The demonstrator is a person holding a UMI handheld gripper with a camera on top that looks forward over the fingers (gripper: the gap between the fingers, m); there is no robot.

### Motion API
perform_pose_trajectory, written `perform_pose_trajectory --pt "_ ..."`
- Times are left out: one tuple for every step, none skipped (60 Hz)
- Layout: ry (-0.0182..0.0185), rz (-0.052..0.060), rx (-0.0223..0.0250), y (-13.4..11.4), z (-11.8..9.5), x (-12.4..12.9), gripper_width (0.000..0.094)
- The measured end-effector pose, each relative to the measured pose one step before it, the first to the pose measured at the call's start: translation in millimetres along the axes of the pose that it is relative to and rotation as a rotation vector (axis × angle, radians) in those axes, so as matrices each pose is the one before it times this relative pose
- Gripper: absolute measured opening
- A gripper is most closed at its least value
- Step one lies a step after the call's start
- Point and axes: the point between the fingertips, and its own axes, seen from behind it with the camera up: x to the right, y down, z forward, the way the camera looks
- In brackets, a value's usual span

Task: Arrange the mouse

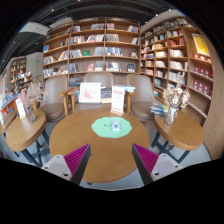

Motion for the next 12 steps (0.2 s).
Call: perform_pose_trajectory --pt "0.00233 -0.0059 0.00249 1.11 -0.81 0.38 0.0857" --pt "0.00158 -0.0047 0.00034 1.32 -0.61 0.29 0.0855" --pt "-0.00054 0.0003 -0.0007 1.08 -0.61 -0.06 0.0857" --pt "-0.00025 0.0013 0.00014 0.8 -0.66 -0.34 0.0856" --pt "0.0006 0.0001 0.00204 0.52 -0.26 -0.38 0.0857" --pt "-0.00008 -0.0008 0.00143 0.42 -0.62 -0.43 0.0857" --pt "-0.00055 -0.0021 -0.00021 0.32 -0.68 -0.18 0.0854" --pt "-0.00148 -0.0029 -0.00126 1.42 0.46 -1.96 0.0855" --pt "-0.00307 -0.0038 -0.00243 0.61 -0.2 -0.52 0.0855" --pt "-0.00385 -0.003 -0.00126 0.51 -0.27 -1.35 0.0853" --pt "-0.00407 -0.0011 0.00054 0.14 -0.62 -1.21 0.0855" --pt "-0.00336 0.0003 0.00171 -0.47 -0.94 -1.34 0.0857"
